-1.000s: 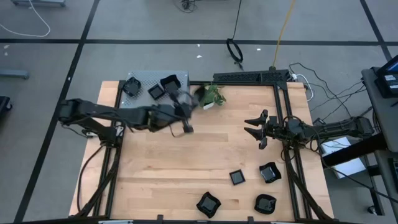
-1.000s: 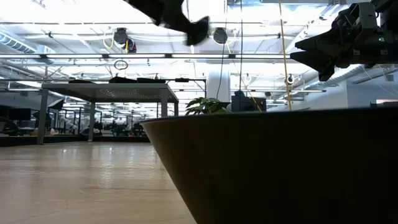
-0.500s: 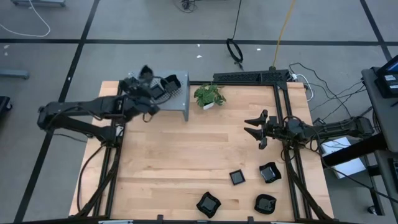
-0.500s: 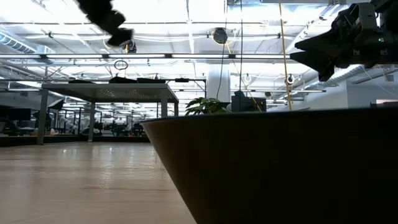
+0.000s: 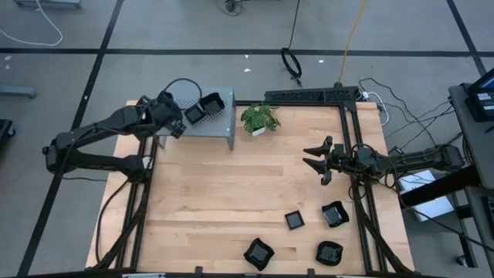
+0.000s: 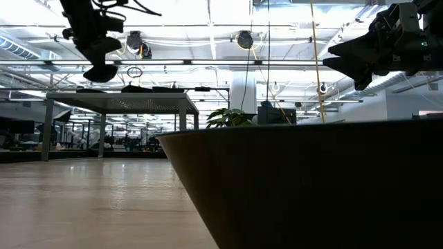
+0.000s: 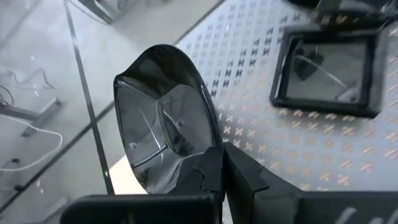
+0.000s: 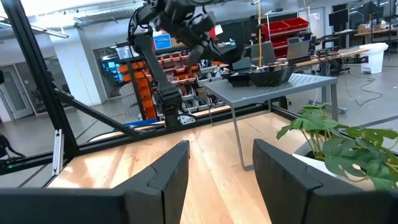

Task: Pick & Place Mini shaped plates
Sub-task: Stack the black leaf shaped plate on top of the other black leaf shaped plates on the shelf

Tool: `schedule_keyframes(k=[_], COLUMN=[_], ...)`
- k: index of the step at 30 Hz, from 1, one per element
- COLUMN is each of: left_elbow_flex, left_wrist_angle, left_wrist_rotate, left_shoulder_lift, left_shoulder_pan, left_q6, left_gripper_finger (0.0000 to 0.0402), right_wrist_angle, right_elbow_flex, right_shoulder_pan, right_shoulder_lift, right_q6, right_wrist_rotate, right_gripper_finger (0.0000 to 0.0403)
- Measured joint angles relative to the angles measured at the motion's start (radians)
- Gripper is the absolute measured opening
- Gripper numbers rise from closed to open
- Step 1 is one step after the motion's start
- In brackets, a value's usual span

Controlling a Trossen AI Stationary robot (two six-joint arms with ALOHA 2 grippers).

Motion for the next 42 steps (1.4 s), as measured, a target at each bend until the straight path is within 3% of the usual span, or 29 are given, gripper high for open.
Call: schedule_keyframes(k=[12, 24, 32, 42], left_elbow_flex=[0.0, 0.0, 0.0, 0.022], left_wrist_angle=[-0.026, -0.034, -0.031, 0.051], left_wrist_rotate=[0.155, 0.13, 0.126, 0.095], left_shoulder_lift=[0.0, 0.0, 0.0, -0.002], left_shoulder_pan=[0.155, 0.16, 0.169, 0.137], left_q6=[0.207, 0.346, 0.337, 0.34], left_gripper_finger=[0.0021, 0.0041, 0.0093, 0.0191], right_wrist_angle=[0.0, 0.0, 0.0, 0.0], right_elbow_flex=[0.0, 0.0, 0.0, 0.0], right_shoulder_pan=[0.0, 0.0, 0.0, 0.0], right_shoulder_lift=[0.0, 0.0, 0.0, 0.0], right_q6=[0.0, 0.0, 0.0, 0.0], right_wrist_rotate=[0.0, 0.0, 0.0, 0.0], right_gripper_finger=[0.0165, 0.0164, 0.0165, 0.0164])
